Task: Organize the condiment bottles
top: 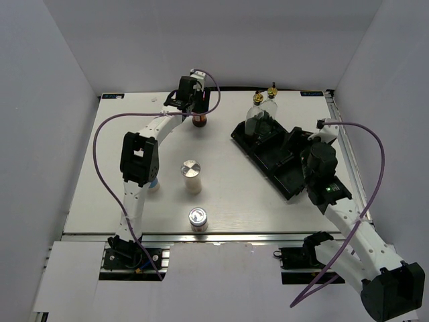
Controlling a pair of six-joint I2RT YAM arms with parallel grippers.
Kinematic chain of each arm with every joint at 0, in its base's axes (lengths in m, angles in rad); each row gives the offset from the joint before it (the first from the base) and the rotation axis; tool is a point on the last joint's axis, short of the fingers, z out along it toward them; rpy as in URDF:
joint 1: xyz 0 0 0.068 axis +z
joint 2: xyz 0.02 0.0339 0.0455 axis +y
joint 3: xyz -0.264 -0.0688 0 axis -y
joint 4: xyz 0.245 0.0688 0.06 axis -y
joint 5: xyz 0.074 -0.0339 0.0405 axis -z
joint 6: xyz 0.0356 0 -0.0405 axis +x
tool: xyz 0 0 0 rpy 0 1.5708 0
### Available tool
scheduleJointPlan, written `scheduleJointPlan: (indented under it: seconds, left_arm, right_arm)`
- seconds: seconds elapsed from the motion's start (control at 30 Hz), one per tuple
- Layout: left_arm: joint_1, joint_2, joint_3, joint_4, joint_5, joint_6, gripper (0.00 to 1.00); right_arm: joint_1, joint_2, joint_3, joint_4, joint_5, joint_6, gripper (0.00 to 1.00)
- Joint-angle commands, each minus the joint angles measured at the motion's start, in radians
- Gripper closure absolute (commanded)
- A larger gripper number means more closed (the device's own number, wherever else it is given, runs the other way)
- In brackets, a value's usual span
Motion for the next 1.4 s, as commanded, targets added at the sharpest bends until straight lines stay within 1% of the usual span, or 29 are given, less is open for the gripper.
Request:
scheduleJointPlan:
  seconds: [0.0, 0.1, 0.2, 0.23, 0.33, 0.37, 0.4, 0.47, 0.5, 0.57, 0.63, 0.7, 0.73, 0.77, 0.87, 0.97, 1.07, 1.13, 1.27, 1.37]
  left_arm:
    - [-0.012, -0.116, -0.009, -0.001, -0.041, 0.005, 0.9]
    - [-0.016, -0.166, -0.02, -0.021, -0.058, -0.005, 1.0]
    - [-0.032, -0.263, -0.066, -0.026, -0.047, -0.017, 1.0]
    - [-0.036, -0.325, -0.087, -0.021, -0.043, -0.015, 1.0]
    - [-0.073, -0.429, -0.187, 0.001, -0.023, -0.011, 1.0]
    - [-0.084, -0.496, -0.214, 0.017, -0.011, -0.009, 1.0]
    - [-0.111, -0.528, -0.272, 0.028, 0.018, -0.003, 1.0]
    - [-0.148, -0.617, -0.332, 0.054, 0.028, 0.026, 1.0]
    - [-0.188, -0.64, -0.372, 0.053, 0.028, 0.058, 1.0]
    - [-0.249, -0.694, -0.392, 0.033, 0.023, 0.083, 1.0]
    - [-0.291, -0.722, -0.402, 0.022, 0.003, 0.097, 1.0]
    - [-0.358, -0.743, -0.402, 0.007, -0.004, 0.112, 1.0]
    - [-0.38, -0.746, -0.402, 0.007, -0.007, 0.13, 1.0]
    - [-0.427, -0.749, -0.402, 0.008, -0.012, 0.143, 1.0]
    - [-0.502, -0.73, -0.386, 0.007, -0.03, 0.155, 1.0]
    - [-0.544, -0.688, -0.351, 0.007, -0.011, 0.155, 1.0]
    - [-0.555, -0.658, -0.348, 0.066, 0.051, 0.143, 1.0]
    - [-0.562, -0.607, -0.298, 0.096, 0.087, 0.121, 1.0]
    - [-0.573, -0.492, -0.19, 0.109, 0.101, 0.104, 1.0]
    - [-0.575, -0.408, -0.133, 0.155, 0.083, 0.087, 1.0]
  right_arm:
    - [-0.005, -0.003, -0.017, 0.024, 0.03, 0.03, 0.11]
    - [-0.005, 0.01, 0.001, -0.031, 0.051, 0.076, 0.11]
    - [-0.006, -0.007, 0.001, -0.097, 0.112, 0.123, 0.1]
    - [-0.008, -0.022, -0.002, -0.114, 0.149, 0.133, 0.11]
    - [-0.032, -0.05, -0.005, -0.194, 0.215, 0.168, 0.11]
    - [-0.042, -0.055, -0.007, -0.209, 0.227, 0.173, 0.11]
    - [-0.074, -0.059, -0.007, -0.238, 0.238, 0.179, 0.11]
    - [-0.118, -0.061, 0.004, -0.278, 0.226, 0.202, 0.1]
    - [-0.167, -0.064, 0.009, -0.309, 0.202, 0.211, 0.11]
    - [-0.238, -0.07, 0.004, -0.323, 0.176, 0.219, 0.11]
    - [-0.275, -0.085, -0.007, -0.327, 0.142, 0.226, 0.11]
    - [-0.319, -0.099, -0.016, -0.327, 0.116, 0.225, 0.11]
    - [-0.33, -0.102, -0.017, -0.327, 0.113, 0.226, 0.11]
    - [-0.344, -0.107, -0.019, -0.327, 0.102, 0.225, 0.1]
    - [-0.342, -0.108, -0.028, -0.32, 0.067, 0.206, 0.11]
    - [-0.376, -0.116, -0.033, -0.32, 0.062, 0.206, 0.1]
    - [-0.384, -0.142, -0.048, -0.3, 0.057, 0.206, 0.11]
    - [-0.387, -0.16, -0.053, -0.303, 0.065, 0.203, 0.11]
    - [-0.388, -0.213, -0.082, -0.277, 0.07, 0.202, 0.11]
    - [-0.391, -0.246, -0.102, -0.263, 0.091, 0.199, 0.11]
